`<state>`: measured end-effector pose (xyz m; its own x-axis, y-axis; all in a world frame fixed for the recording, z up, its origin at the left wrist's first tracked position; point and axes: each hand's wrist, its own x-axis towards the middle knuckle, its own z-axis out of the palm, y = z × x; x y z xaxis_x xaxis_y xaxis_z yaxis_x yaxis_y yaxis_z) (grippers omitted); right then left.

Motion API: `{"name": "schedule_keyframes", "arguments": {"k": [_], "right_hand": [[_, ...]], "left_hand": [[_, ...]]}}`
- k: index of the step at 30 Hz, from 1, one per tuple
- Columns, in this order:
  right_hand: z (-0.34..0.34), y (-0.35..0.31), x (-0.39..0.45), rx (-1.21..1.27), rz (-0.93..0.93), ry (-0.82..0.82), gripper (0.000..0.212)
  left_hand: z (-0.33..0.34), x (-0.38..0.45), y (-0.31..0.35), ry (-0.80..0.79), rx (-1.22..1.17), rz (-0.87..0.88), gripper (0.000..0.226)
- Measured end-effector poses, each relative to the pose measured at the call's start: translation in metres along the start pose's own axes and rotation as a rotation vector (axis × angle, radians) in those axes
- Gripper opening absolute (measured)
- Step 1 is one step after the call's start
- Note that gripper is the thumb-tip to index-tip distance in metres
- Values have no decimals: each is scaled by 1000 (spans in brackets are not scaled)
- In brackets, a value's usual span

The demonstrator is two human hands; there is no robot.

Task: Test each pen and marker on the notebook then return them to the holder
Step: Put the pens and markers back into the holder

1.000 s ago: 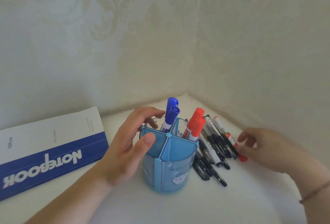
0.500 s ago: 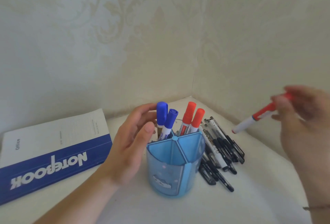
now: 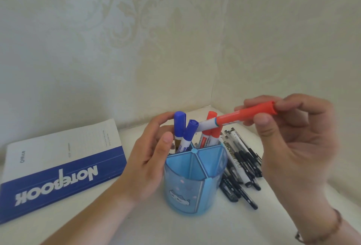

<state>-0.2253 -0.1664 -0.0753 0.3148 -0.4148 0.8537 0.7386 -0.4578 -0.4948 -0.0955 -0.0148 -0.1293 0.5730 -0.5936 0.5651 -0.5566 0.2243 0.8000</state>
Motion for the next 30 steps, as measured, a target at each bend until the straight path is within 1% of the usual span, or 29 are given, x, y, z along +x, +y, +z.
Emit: {"name": "schedule_keyframes", "arguments": {"k": [2, 4, 6, 8, 11, 13, 15, 16, 17, 19, 20, 21, 23, 24, 25, 26, 27, 30], "right_hand": [[-4, 0, 4, -45, -10, 48, 20], [-5, 3, 4, -58, 4, 37, 20], [-5, 9, 3, -80, 31, -53, 20], [-8, 12, 2, -154, 40, -145, 23], [-12, 16, 4, -436, -8, -308, 17], [-14, 18, 5, -561, 18, -438, 22], [-18, 20, 6, -580, 25, -523, 28], [-22, 21, 7, -544, 29, -507, 28], [-27, 20, 10, -490, 61, -442, 26], [-39, 18, 16, -426, 220, -280, 15], [-45, 18, 17, -499, 324, -276, 8], [-51, 20, 15, -676, 410, -364, 8], [-59, 28, 7, -1079, 520, -674, 19], [-58, 30, 2, -1203, 562, -815, 25], [-57, 31, -2, -1267, 605, -917, 30], [-56, 31, -4, -1304, 641, -976, 34], [-56, 31, -5, -1330, 658, -995, 36], [-58, 31, -6, -1430, 660, -958, 40]], "left_hand": [[0, 0, 0, -8, -12, -8, 51], [0, 1, -1, -18, -27, -13, 54], [0, 1, -1, -23, -37, -16, 55], [0, 1, -1, -24, -37, -19, 55], [0, 1, 0, -21, -28, -24, 55], [0, 1, -1, -27, -32, -25, 55], [0, 1, -1, -26, -29, -26, 55], [-1, 1, -1, -26, -22, -27, 54], [-1, 1, -1, -25, -13, -28, 54], [-2, 0, -2, -16, 0, -31, 53], [-2, 0, -2, -9, -3, -31, 52], [-2, 0, -2, -4, -8, -30, 50], [-2, 1, -3, 9, -8, -26, 49], [-3, 1, -4, 17, -8, -23, 51], [-4, 2, -5, 22, -15, -20, 55], [-5, 3, -6, 26, -29, -17, 60], [-6, 3, -6, 25, -42, -14, 65], [-6, 3, -6, 1, -68, -14, 71]]}}
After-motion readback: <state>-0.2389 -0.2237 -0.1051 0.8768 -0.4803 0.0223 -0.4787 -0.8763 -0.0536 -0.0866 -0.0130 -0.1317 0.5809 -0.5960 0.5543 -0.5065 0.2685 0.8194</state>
